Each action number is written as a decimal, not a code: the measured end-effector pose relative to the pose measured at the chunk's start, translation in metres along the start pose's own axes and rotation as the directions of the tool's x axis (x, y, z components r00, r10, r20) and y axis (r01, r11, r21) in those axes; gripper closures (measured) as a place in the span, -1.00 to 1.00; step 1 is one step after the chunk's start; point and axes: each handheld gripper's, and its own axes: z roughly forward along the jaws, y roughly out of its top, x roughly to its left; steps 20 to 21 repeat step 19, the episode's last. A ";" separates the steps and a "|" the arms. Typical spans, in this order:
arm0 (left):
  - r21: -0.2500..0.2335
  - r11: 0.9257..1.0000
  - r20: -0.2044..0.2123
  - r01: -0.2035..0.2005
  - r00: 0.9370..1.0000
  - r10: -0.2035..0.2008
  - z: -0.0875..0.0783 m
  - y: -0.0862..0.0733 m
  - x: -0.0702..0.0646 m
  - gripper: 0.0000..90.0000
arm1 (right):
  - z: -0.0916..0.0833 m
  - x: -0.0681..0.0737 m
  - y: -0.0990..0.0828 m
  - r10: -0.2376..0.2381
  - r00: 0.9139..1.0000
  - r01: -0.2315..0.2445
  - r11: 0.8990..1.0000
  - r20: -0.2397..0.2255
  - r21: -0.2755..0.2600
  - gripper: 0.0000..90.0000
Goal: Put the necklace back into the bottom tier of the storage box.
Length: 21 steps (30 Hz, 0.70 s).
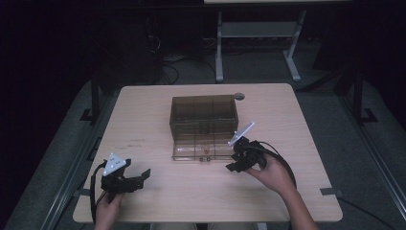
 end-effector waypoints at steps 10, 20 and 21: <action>0.003 1.000 0.002 -0.001 1.000 0.001 0.000 0.000 -0.001 -0.71 | -0.001 0.006 -0.022 0.019 1.000 -0.019 1.000 0.002 0.002 0.11; 0.006 1.000 -0.001 -0.008 1.000 0.008 -0.001 0.000 0.000 -0.71 | -0.001 0.014 -0.040 0.035 0.999 -0.035 0.999 0.003 -0.013 0.05; 0.006 1.000 -0.001 -0.008 1.000 0.008 -0.001 0.000 0.000 -0.71 | -0.001 0.014 -0.040 0.035 0.999 -0.035 0.999 0.003 -0.013 0.05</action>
